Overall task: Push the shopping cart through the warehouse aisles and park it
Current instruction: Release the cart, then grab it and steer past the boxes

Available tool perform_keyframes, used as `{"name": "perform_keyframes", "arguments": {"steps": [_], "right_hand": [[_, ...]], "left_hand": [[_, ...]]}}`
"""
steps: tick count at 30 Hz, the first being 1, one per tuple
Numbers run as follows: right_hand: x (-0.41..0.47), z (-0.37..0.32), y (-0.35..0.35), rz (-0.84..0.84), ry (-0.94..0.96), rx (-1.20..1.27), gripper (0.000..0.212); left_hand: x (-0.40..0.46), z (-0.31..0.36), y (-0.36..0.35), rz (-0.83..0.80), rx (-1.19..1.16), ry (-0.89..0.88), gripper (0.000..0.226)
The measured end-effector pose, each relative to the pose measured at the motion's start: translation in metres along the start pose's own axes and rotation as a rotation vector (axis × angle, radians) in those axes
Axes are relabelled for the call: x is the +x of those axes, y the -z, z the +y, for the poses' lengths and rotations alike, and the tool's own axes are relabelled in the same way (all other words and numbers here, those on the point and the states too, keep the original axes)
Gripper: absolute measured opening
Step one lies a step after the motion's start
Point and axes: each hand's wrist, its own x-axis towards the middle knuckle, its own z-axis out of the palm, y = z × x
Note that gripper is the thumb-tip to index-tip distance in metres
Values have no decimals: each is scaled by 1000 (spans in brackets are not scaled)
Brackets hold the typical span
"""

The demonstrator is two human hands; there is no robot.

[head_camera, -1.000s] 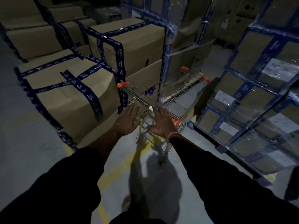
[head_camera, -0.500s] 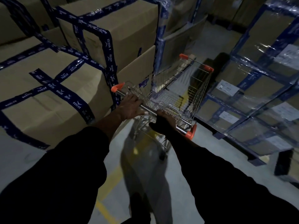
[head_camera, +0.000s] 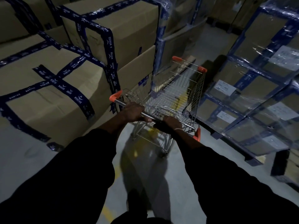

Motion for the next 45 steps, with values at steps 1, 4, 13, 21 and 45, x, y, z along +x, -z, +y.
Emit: {"name": "perform_keyframes", "arguments": {"steps": [1, 4, 13, 21, 45], "right_hand": [[-8, 4, 0, -8, 12, 9, 43], [-33, 18, -4, -96, 20, 170, 32], [-110, 60, -23, -147, 121, -37, 47], [-168, 95, -47, -37, 256, -314, 58], [-394, 83, -155, -109, 477, -388, 70]], "left_hand": [[-6, 6, -3, -4, -3, 13, 121], [-27, 32, -6, -41, 6, 52, 131], [-99, 111, -31, 18, 71, 164, 109], [-162, 192, -41, -8, 85, 326, 103], [-431, 330, -86, 80, 118, 618, 108]]}}
